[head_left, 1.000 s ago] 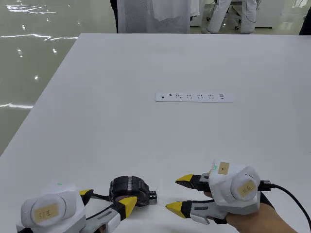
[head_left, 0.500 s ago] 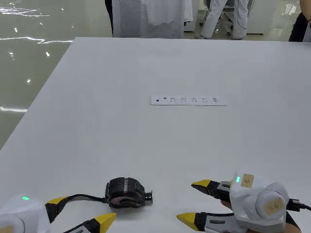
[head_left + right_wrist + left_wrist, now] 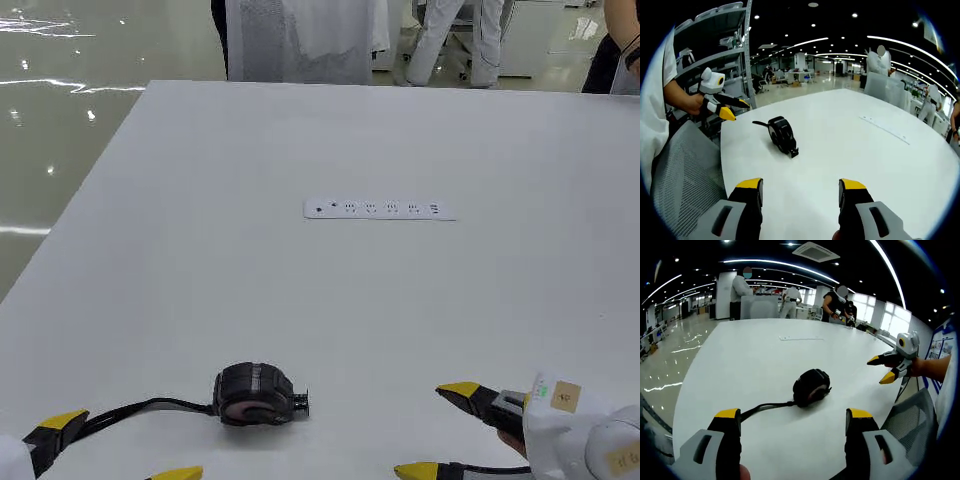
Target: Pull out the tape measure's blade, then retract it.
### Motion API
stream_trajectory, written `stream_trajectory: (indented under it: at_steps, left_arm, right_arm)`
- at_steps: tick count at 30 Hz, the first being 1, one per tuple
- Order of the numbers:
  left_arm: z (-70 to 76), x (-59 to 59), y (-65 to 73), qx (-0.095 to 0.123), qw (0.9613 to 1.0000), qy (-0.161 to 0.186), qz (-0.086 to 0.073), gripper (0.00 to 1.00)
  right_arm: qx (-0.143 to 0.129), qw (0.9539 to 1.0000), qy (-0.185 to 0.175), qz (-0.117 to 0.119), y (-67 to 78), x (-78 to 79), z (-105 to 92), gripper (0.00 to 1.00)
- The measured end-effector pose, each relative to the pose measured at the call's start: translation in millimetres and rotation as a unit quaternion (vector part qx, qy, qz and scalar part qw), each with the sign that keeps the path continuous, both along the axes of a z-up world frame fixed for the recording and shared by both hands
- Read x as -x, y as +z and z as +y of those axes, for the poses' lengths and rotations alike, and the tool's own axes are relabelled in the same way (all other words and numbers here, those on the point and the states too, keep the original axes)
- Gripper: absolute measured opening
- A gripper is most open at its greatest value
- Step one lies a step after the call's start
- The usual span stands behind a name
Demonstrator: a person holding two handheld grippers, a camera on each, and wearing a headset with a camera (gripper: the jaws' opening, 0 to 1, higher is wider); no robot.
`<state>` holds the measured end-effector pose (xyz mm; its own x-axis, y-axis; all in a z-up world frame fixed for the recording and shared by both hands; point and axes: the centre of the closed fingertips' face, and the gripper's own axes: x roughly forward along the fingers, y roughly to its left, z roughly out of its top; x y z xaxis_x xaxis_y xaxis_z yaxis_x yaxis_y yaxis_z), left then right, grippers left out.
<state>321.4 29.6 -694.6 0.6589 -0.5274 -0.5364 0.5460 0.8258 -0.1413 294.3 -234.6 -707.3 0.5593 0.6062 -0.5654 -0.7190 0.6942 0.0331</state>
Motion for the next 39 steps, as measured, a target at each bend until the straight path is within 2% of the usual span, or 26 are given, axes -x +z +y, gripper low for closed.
stream_trajectory:
  at_steps: [1, 3, 5, 7, 11, 20, 24, 27, 31, 39]
  left_arm:
    - [3.0, 2.2, -1.6, -0.002, 1.0, 0.003, 0.007, 0.83]
    - [7.0, 4.9, -0.1, -0.001, 1.0, 0.004, 0.0, 0.84]
    - [10.5, 7.5, -2.6, -0.008, 0.9999, 0.005, 0.005, 0.86]
    - [13.3, 11.5, -3.4, -0.006, 1.0, 0.002, 0.008, 0.87]
    - [17.2, 21.0, -7.6, -0.016, 0.9997, -0.016, 0.011, 0.88]
    - [23.5, 29.1, -8.2, -0.028, 0.9991, -0.031, 0.006, 0.92]
    - [23.1, 32.1, -7.6, -0.029, 0.9988, -0.04, 0.001, 0.98]
    - [23.9, 34.6, -7.2, -0.04, 0.9979, -0.05, -0.007, 0.99]
    - [25.6, 36.1, -6.1, -0.032, 0.998, -0.055, -0.008, 0.99]
    - [27.3, 41.8, -8.3, -0.043, 0.9961, -0.076, -0.013, 0.99]
  right_arm:
    - [-0.001, 1.0, -0.005, -0.001, 1.0, 2.3, -2.2, 0.61]
    - [-0.001, 1.0, -0.01, -0.002, 2.5, 6.4, -5.9, 0.62]
    - [0.0, 0.9999, -0.015, 0.0, 1.8, 8.8, -9.5, 0.64]
    - [0.001, 0.9997, -0.021, 0.009, 0.6, 14.3, -12.8, 0.65]
    - [0.002, 0.9996, -0.026, 0.012, 1.5, 23.9, -18.6, 0.67]
    - [-0.004, 0.9992, -0.036, 0.018, 1.8, 41.5, -29.3, 0.68]
    - [-0.005, 0.9989, -0.043, 0.019, 2.3, 48.7, -35.8, 0.69]
    - [-0.016, 0.9985, -0.05, 0.017, 6.0, 52.7, -39.7, 0.69]
    - [-0.018, 0.9977, -0.061, 0.022, 2.3, 59.5, -48.1, 0.69]
    - [-0.02, 0.9969, -0.073, 0.022, 1.0, 65.0, -57.9, 0.72]
